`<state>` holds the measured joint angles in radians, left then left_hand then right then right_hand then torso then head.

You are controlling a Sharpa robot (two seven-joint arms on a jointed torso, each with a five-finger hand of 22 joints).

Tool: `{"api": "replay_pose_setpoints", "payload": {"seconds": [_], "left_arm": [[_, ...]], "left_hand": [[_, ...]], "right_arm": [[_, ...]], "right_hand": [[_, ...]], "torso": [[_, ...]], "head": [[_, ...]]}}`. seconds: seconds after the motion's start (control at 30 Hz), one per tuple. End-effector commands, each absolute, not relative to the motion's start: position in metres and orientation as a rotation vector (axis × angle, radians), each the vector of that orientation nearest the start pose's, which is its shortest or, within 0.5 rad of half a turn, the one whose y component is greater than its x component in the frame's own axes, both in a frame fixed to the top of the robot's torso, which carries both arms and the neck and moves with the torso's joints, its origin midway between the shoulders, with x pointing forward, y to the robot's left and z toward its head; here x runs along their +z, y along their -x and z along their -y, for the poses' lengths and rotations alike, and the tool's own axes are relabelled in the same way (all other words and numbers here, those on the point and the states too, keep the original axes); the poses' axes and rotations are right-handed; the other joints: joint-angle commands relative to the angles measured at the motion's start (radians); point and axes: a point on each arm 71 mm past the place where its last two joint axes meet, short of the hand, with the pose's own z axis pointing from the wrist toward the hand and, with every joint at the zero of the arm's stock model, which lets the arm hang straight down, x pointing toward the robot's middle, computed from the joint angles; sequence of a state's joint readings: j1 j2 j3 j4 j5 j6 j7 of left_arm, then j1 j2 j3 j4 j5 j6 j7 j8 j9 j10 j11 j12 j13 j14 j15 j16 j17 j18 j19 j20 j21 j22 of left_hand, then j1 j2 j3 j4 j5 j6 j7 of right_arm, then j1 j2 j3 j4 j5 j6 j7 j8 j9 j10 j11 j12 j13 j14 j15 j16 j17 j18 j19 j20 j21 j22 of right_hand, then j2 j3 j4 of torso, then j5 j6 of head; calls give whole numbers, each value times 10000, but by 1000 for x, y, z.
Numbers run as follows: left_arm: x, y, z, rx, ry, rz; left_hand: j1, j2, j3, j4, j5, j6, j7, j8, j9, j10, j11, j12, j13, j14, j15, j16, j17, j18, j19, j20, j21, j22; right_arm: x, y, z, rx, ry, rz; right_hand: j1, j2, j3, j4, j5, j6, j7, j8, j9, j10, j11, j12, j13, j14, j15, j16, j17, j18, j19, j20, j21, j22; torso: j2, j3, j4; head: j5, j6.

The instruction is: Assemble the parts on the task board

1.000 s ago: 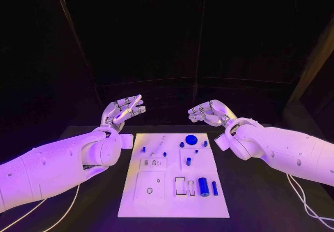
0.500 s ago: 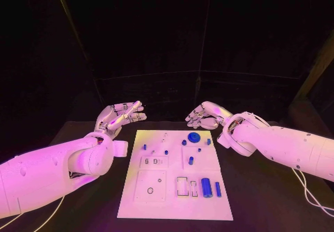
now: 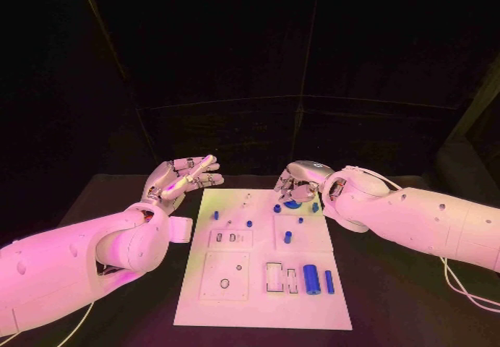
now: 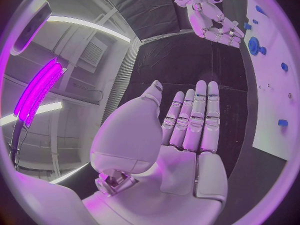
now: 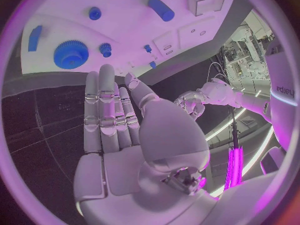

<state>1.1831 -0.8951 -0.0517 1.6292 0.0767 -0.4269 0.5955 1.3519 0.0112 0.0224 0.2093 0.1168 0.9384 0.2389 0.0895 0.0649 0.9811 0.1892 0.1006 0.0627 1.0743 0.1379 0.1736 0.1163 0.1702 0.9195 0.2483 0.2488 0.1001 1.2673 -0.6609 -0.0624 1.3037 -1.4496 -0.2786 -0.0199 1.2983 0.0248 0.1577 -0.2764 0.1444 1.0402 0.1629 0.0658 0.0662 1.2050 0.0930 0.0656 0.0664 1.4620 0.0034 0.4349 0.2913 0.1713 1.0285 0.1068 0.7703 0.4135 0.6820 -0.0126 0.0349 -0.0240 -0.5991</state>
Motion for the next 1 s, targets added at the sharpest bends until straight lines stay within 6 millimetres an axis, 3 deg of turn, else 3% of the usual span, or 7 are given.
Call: {"api": "replay_pose_setpoints", "payload": {"seconds": [0.03,0.13,0.4,0.57,1.0], "left_arm": [[-170,-467,-210,-16100,11011,-12201],[-169,-465,-208,-16175,11011,-12248],[-169,-463,-203,-16330,11006,-12340],[-169,-463,-203,-16372,11012,-12374],[-169,-463,-204,-16365,11034,-12408]], "left_hand": [[-14,39,-30,-27,-37,63,15,-36,1,52,-13,-52,7,42,-1,-43,13,144,65,-1,43,-15],[-16,39,-32,-27,-37,64,13,-37,1,52,-13,-54,6,42,-1,-46,13,144,68,-1,42,-16],[-24,39,-38,-26,-38,63,10,-41,1,49,-13,-58,6,36,2,-58,12,142,75,-2,37,-20],[-38,39,-48,-24,-39,58,14,-49,0,42,-11,-67,4,27,4,-78,11,139,84,-2,28,-28],[-53,33,-63,-24,-39,48,20,-61,-2,32,-7,-78,2,27,7,-98,11,137,98,-3,16,-38]], "right_arm": [[-171,-531,162,5569,3496,-16391],[-171,-532,158,5435,3775,-16408],[-173,-534,152,5212,4134,-16673],[-175,-536,151,5010,4281,-16883],[-179,-540,150,4771,4408,-17154]], "right_hand": [[5,-82,87,-18,192,-97,0,-15,2,-127,-4,-8,-12,307,-3,561,366,114,141,-34,348,196],[-50,-125,246,-28,286,-132,0,-10,10,-230,4,-2,-8,235,1,1632,1065,105,130,-69,932,553],[-120,-218,473,-19,278,-296,15,-21,5,-629,69,-29,-29,-1,72,3024,1992,119,-19,-38,1626,981],[-88,-239,582,-7,280,-346,38,-14,9,-947,124,-4,-27,26,130,4442,3320,124,-93,20,2023,1220],[-16,-177,828,-12,289,-351,61,-11,11,-948,138,19,-25,45,152,5596,4357,36,113,47,2746,2001]], "torso": [[119,-1,30],[198,-12,42],[323,-18,71],[377,-25,99],[433,-43,148]], "head": [[-23,5],[-46,21],[-85,40],[-122,10],[-150,-13]]}}
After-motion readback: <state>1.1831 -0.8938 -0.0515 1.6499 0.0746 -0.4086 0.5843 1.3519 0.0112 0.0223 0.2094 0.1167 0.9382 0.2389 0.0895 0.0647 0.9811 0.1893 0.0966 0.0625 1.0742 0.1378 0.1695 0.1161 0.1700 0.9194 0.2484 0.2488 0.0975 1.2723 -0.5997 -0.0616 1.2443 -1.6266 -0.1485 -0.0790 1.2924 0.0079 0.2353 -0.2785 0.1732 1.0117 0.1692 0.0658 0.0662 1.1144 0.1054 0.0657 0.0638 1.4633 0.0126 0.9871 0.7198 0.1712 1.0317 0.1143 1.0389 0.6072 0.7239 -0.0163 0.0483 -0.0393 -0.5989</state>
